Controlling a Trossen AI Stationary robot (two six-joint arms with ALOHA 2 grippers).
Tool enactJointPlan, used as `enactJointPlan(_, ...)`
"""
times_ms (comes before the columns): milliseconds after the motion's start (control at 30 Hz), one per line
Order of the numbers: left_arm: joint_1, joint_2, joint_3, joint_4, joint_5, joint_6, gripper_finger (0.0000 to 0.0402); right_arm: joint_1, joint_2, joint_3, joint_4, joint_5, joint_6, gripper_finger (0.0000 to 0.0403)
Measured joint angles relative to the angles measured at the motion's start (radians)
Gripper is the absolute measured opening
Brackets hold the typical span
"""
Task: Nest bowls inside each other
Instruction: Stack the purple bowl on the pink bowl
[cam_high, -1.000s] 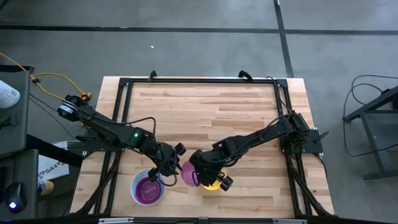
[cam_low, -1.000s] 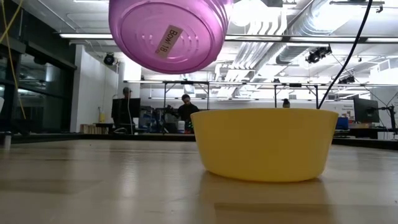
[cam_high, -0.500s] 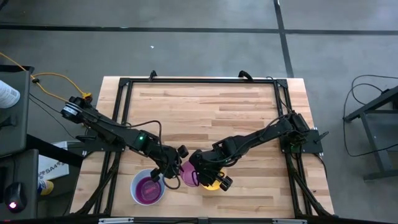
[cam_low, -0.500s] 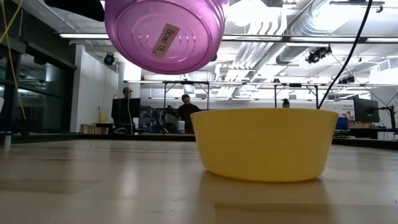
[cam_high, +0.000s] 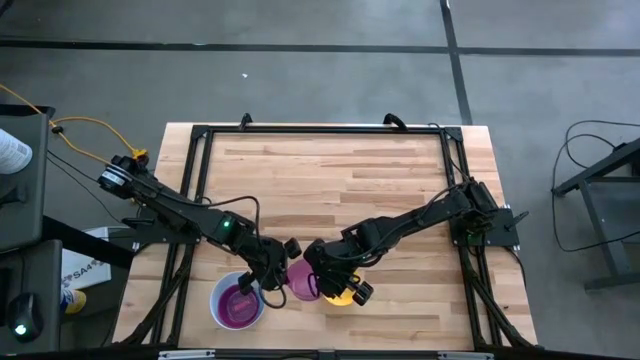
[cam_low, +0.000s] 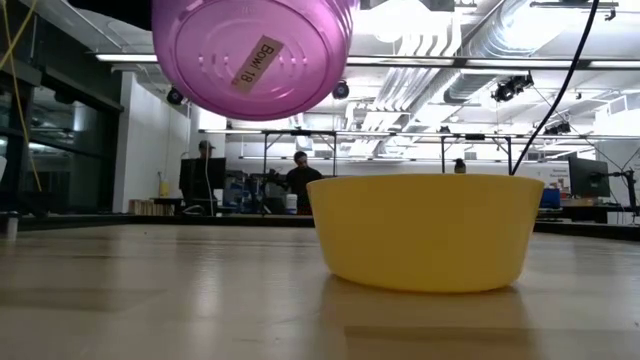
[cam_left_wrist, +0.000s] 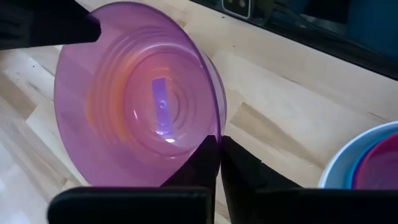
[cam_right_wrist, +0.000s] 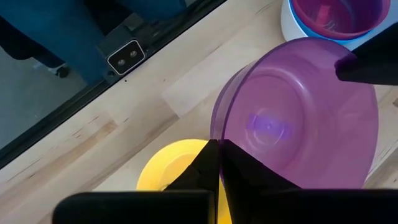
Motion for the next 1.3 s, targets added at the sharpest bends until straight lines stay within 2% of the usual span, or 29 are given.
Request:
enactJointPlan(400,0.001,0.0,0.0,0.001,0.005,0.015,0.0002,0.0,0.0,0.0,0.009,-0.001,0.05,0.001)
enactJointPlan(933,0.002,0.0,-0.001,0.001,0.004,-0.011,0.0,0.001,0.0,0.001,0.036,0.002,0.07,0.0108)
enactJointPlan(1300,0.002,-0.001,0.0,-0.029,0.016,-0.04,0.0,-0.001,0.0,0.001,0.046,0.036,0.074,0.013)
